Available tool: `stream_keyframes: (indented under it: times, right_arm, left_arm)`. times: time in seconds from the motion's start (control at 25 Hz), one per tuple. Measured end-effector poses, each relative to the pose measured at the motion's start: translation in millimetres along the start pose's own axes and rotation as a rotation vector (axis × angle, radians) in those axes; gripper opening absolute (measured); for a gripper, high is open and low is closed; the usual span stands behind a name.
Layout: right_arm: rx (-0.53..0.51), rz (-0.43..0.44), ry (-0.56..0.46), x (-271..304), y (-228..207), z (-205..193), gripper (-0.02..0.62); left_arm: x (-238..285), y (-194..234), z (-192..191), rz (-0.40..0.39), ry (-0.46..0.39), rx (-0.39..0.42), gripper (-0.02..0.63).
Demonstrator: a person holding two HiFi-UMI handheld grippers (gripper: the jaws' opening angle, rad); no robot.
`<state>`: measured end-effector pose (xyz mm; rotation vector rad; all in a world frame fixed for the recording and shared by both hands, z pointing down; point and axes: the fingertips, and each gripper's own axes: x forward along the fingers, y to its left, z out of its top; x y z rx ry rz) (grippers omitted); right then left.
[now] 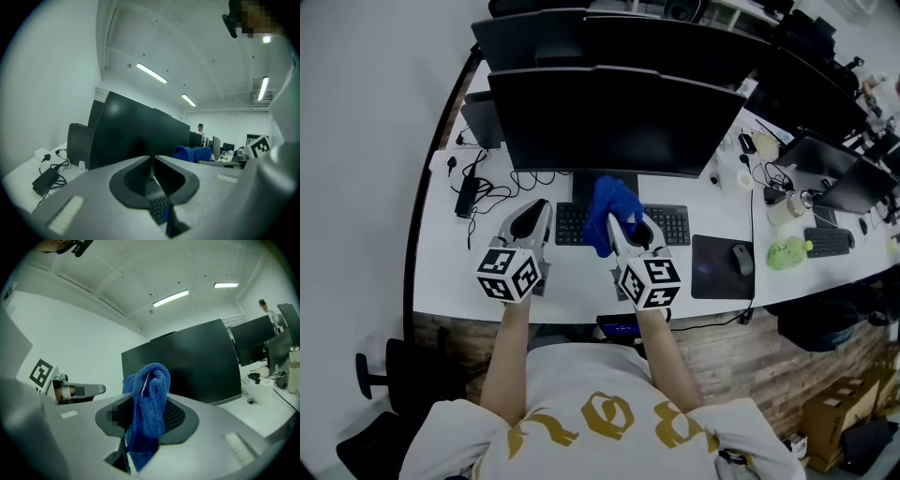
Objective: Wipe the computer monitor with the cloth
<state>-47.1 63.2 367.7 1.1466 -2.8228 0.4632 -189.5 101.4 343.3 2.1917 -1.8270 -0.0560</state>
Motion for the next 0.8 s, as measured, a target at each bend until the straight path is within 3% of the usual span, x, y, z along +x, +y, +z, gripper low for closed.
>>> stream_keyframes:
  times: [0.8]
  right_arm:
    - [0.043,0.01,0.017,-2.2,2.4,-13.5,0.156]
  left_arm:
    - [-7.7,0.5,-7.5,0.004,0.017,-0.008,0.028]
